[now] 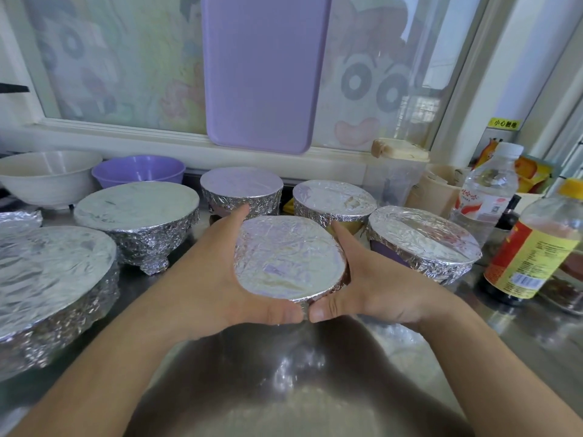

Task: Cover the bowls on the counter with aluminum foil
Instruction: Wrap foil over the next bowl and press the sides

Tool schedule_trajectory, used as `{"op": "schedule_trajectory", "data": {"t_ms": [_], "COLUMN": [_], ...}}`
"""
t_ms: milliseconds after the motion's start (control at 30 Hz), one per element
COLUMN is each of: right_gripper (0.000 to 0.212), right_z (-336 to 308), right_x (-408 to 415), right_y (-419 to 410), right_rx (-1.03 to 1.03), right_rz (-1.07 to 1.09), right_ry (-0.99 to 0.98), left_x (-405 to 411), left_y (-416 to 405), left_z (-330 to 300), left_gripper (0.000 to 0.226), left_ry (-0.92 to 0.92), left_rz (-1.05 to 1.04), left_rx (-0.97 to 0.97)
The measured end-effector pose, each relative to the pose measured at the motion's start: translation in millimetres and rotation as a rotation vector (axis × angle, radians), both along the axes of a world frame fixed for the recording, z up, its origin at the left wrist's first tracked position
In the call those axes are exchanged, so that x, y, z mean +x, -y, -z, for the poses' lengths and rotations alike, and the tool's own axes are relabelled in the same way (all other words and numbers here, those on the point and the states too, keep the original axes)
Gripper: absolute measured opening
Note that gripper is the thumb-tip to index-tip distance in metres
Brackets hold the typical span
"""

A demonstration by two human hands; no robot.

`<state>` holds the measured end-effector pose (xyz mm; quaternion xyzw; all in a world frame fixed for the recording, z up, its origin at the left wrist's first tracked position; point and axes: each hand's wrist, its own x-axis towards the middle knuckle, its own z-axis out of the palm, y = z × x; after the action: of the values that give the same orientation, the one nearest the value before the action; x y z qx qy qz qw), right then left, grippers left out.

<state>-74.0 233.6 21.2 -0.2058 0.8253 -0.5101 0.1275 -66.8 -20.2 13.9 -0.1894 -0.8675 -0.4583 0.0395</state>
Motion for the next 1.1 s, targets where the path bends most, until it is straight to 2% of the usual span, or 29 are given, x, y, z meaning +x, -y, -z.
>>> {"op": "schedule_trajectory", "data": {"t_ms": [100, 133, 200, 267, 333, 433, 600, 767, 1100], "right_gripper": [0.107, 0.104, 0.093, 0.090, 0.091, 0.091, 0.092, 0.096, 0.094], "right_z": [0, 0, -1, -2, 0, 1, 3, 6, 13], "right_x": [-1, -1, 0, 1, 0, -1, -2, -3, -6], "right_y": [2, 2, 2, 4, 4, 6, 8, 8, 12], "right_rx": [-0.026, -0.037, -0.059, -0.071, -0.081, -0.113, -0.153, -0.207, -0.186], "right_rz": [-0.037, -0.053, -0.100, -0.133, -0.149, -0.151, -0.169, -0.175, -0.100], "right_ry": [0.015, 0.016, 0.013, 0.016, 0.018, 0.029, 0.071, 0.125, 0.176], "left_x": [0, -1, -3, -3, -1, -2, -3, -3, -2], "left_y": [-2, -1, 0, 0, -1, -1, 0, 0, 1], "left_z": [-1, 0, 2, 3, 2, 2, 4, 5, 2], "left_gripper": [0.128, 0.133, 0.160, 0.166, 0.164, 0.144, 0.165, 0.154, 0.162], "left_ry": [-0.013, -0.016, -0.009, 0.000, -0.003, -0.026, -0.017, -0.034, 0.001], "left_rz": [0.007, 0.004, -0.013, -0.018, -0.014, -0.012, -0.020, -0.003, 0.004], "left_rx": [0.006, 0.005, -0.011, -0.009, -0.014, -0.027, -0.010, 0.006, -0.018]}}
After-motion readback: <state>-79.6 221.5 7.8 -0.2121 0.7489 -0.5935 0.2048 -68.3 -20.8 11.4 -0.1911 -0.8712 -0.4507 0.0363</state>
